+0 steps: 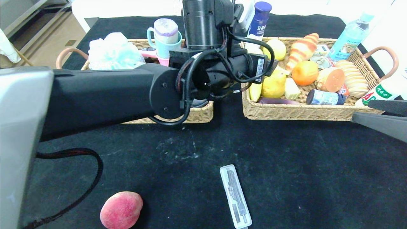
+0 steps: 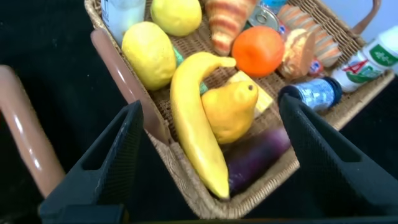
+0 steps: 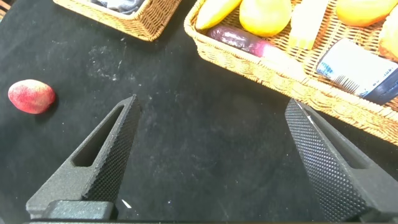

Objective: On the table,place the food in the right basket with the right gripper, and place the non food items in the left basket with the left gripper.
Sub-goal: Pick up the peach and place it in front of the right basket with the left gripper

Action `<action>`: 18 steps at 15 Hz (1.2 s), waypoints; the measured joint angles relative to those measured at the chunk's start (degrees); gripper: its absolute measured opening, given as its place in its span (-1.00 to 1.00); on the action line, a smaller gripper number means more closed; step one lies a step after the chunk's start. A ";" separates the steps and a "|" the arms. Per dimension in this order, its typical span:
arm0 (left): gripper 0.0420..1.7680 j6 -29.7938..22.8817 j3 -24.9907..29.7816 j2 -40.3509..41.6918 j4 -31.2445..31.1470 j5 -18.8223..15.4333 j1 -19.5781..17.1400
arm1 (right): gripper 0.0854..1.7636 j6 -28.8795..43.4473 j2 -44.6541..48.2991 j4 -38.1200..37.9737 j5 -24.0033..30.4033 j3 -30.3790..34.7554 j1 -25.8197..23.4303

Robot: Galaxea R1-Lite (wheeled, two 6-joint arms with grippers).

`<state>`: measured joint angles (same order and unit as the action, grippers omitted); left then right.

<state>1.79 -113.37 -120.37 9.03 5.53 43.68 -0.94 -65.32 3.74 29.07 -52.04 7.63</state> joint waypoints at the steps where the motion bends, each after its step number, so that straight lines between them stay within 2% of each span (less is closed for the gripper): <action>1: 0.82 -0.06 0.04 1.00 -2.69 -0.05 0.01 | 0.94 0.01 -0.09 0.00 0.00 0.00 0.00; 9: 0.89 -0.91 1.38 10.97 -22.54 0.63 -0.72 | 0.94 -0.07 -1.18 0.00 -0.09 0.09 0.07; 13: 0.91 -1.13 5.55 15.82 -26.34 1.22 -1.62 | 0.94 -0.10 -1.49 0.00 -0.09 0.17 0.22; 18: 0.92 -1.38 15.30 22.71 -28.16 1.27 -4.18 | 0.94 -0.10 -1.72 0.00 -0.09 0.26 0.49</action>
<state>0.41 -98.07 -97.66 -19.13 6.80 39.50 -1.04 -67.04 3.74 28.99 -51.79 8.12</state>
